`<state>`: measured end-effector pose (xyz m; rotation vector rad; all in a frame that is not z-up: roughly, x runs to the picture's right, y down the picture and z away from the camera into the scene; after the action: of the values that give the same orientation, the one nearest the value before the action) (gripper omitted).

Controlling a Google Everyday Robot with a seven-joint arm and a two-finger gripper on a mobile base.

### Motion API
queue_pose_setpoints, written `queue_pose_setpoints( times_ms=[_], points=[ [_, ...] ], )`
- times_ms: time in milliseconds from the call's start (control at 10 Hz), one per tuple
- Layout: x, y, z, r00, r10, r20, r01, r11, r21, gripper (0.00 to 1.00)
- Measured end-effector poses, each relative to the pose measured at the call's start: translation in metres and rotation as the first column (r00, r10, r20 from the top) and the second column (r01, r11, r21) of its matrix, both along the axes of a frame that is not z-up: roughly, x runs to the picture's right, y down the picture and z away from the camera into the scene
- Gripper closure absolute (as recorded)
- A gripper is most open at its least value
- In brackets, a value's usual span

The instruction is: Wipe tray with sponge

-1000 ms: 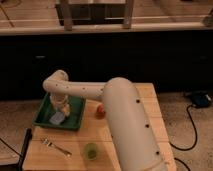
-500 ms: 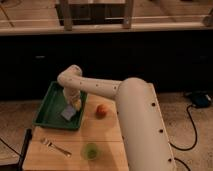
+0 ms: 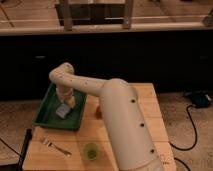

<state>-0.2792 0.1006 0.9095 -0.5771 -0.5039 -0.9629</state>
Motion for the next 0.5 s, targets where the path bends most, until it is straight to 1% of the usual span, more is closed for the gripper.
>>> queue_pose_setpoints(
  times_ms=[100,300,400,500],
  points=[
    [-0.016,0.005,-0.003,1.0,-0.012,0.012,0.012,0.9999,-0.001,0.99],
    [-0.032,0.016,-0.009,1.0,-0.017,0.019,0.017,0.9999,-0.003,0.99],
    [-0.033,0.019,-0.011,1.0,-0.013,0.017,0.013,0.9999,0.0,0.99],
    [-0.028,0.022,-0.017,1.0,-0.003,0.012,0.003,1.0,0.006,0.99]
  ],
)
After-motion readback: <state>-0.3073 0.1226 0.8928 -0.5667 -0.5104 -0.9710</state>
